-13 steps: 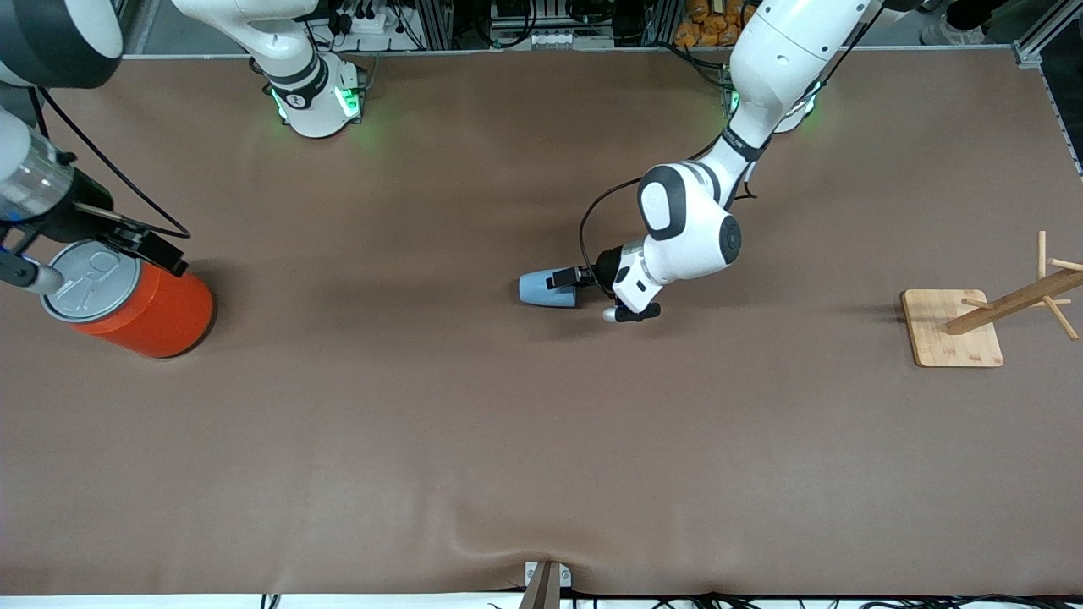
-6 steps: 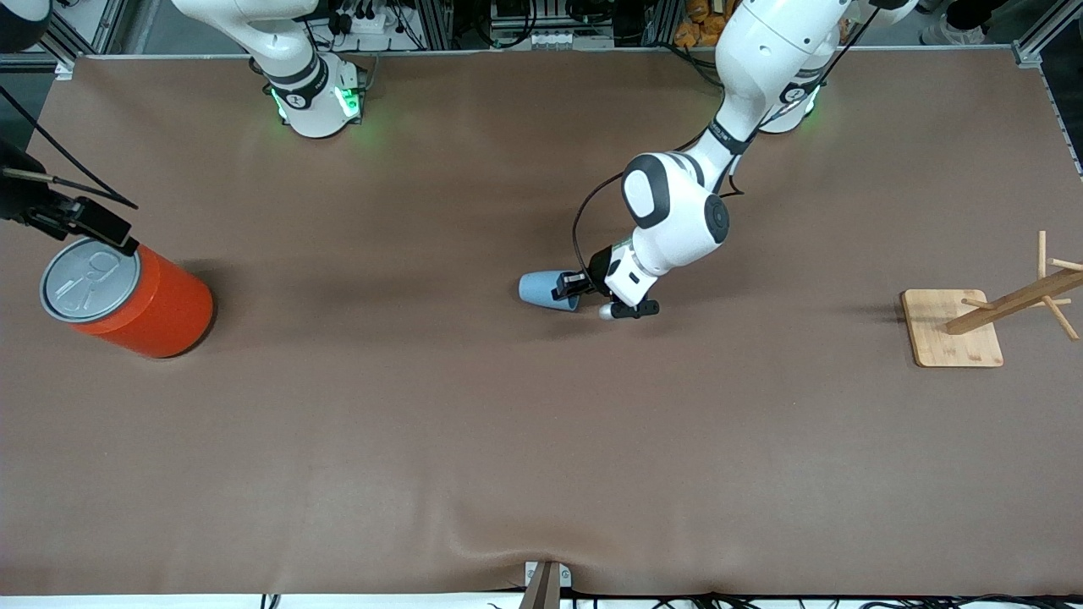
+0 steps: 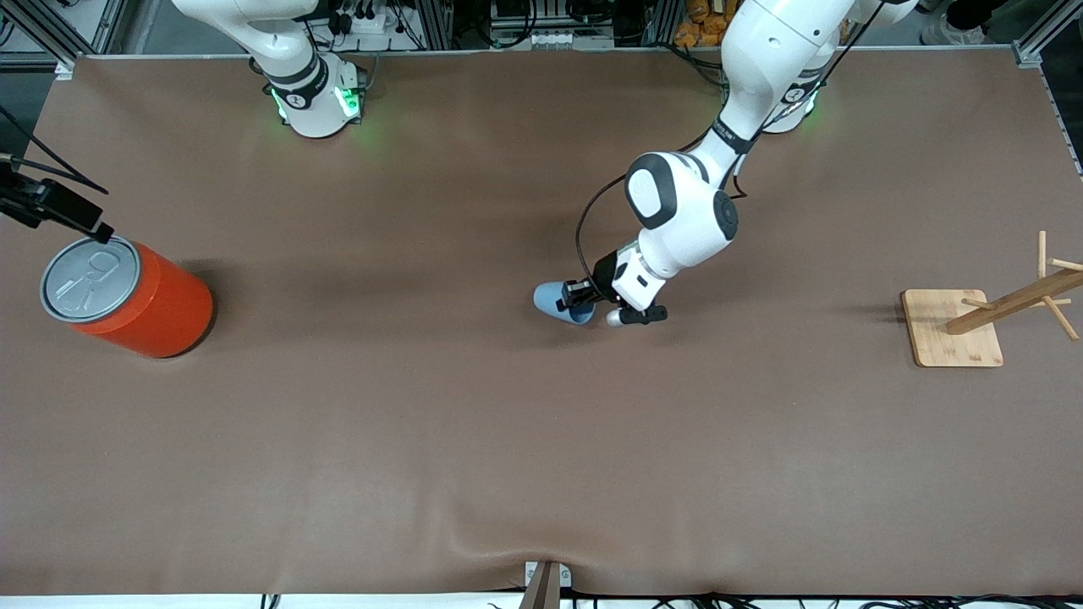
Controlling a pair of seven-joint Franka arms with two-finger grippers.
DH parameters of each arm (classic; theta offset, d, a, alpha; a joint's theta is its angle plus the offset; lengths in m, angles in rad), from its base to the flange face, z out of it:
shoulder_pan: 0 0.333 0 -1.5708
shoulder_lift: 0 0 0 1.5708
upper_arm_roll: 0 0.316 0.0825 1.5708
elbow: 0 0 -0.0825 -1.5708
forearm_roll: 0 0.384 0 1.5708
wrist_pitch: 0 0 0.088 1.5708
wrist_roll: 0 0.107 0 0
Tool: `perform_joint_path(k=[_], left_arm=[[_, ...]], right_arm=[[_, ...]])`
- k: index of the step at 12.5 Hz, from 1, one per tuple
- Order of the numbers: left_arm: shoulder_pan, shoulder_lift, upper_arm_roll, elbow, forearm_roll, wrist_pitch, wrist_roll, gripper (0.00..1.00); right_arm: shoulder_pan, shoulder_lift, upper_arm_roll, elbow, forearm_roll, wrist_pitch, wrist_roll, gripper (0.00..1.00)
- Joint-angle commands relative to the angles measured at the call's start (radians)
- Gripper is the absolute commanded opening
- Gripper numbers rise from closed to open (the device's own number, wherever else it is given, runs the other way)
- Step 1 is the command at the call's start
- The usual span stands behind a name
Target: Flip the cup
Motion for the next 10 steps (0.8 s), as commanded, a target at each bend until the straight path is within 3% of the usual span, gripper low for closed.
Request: perform_joint_path(k=[1,5,10], left_arm=[[0.027,-0.037,0.006,-0.017,0.021,0.008,0.008,0.0],[0.032,-0.08,0.053,-0.033,0.153,0.007,0.007,0.0],[0.032,-0.157,0.176,-0.03,0.242,0.002,0.007,0.0]], right_arm=[[-0.01,0.016,-0.002,0.044,-0.007,-0.066,-0.015,1.0],[-0.021,0.023,-0.004,0.052,-0.014,-0.094,-0.023,1.0],[-0.019,0.019,0.002,0.084,-0.041,-0.101,-0.028,1.0]])
